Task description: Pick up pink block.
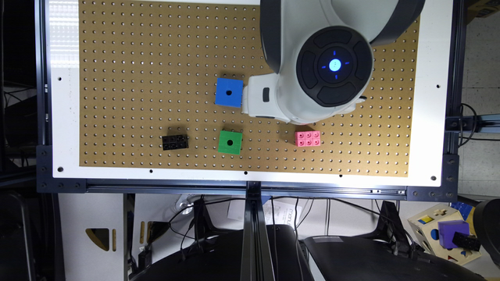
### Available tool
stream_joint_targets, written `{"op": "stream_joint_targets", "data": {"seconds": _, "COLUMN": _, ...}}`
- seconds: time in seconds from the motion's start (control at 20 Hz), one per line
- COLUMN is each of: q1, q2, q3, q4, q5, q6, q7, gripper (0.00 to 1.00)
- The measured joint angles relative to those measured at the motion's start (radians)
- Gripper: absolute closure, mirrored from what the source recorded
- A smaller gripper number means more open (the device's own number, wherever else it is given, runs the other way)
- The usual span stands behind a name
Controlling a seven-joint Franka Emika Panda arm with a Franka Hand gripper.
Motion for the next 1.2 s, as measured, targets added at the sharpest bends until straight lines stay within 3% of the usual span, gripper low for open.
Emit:
{"op": "stream_joint_targets", "data": {"seconds": 0.35, "q1": 0.0, "q2": 0.0, "q3": 0.0, "q4": -0.001, "q5": 0.0, "q6": 0.0, "q7": 0.0, "gripper": 0.0}}
{"op": "stream_joint_targets", "data": {"seconds": 0.55, "q1": 0.001, "q2": 0.009, "q3": 0.023, "q4": 0.023, "q5": 0.0028, "q6": 0.0, "q7": 0.013, "gripper": 0.0}}
{"op": "stream_joint_targets", "data": {"seconds": 0.75, "q1": 0.001, "q2": 0.038, "q3": 0.03, "q4": 0.064, "q5": 0.0028, "q6": 0.0, "q7": 0.017, "gripper": 0.0}}
{"op": "stream_joint_targets", "data": {"seconds": 1.0, "q1": 0.002, "q2": 0.122, "q3": 0.036, "q4": 0.168, "q5": 0.0028, "q6": -0.006, "q7": 0.017, "gripper": 0.0}}
{"op": "stream_joint_targets", "data": {"seconds": 1.2, "q1": 0.002, "q2": 0.143, "q3": 0.038, "q4": 0.196, "q5": 0.0028, "q6": -0.015, "q7": 0.017, "gripper": 0.0}}
